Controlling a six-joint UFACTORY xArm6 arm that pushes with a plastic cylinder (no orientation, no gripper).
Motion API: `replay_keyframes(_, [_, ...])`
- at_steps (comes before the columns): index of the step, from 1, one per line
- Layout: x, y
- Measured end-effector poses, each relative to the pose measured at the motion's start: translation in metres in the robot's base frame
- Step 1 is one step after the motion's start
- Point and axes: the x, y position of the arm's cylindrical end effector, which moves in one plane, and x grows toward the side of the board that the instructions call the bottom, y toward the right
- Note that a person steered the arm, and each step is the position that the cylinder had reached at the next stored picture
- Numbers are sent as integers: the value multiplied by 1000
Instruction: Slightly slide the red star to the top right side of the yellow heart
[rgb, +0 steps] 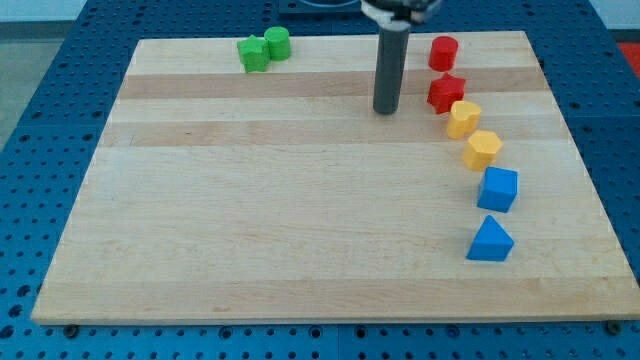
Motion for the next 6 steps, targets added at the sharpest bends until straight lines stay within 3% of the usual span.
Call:
replay_keyframes(1, [-26,20])
replay_keyframes(3, [1,29])
replay_keyframes(5, [-2,79])
replay_keyframes(6, [-2,48])
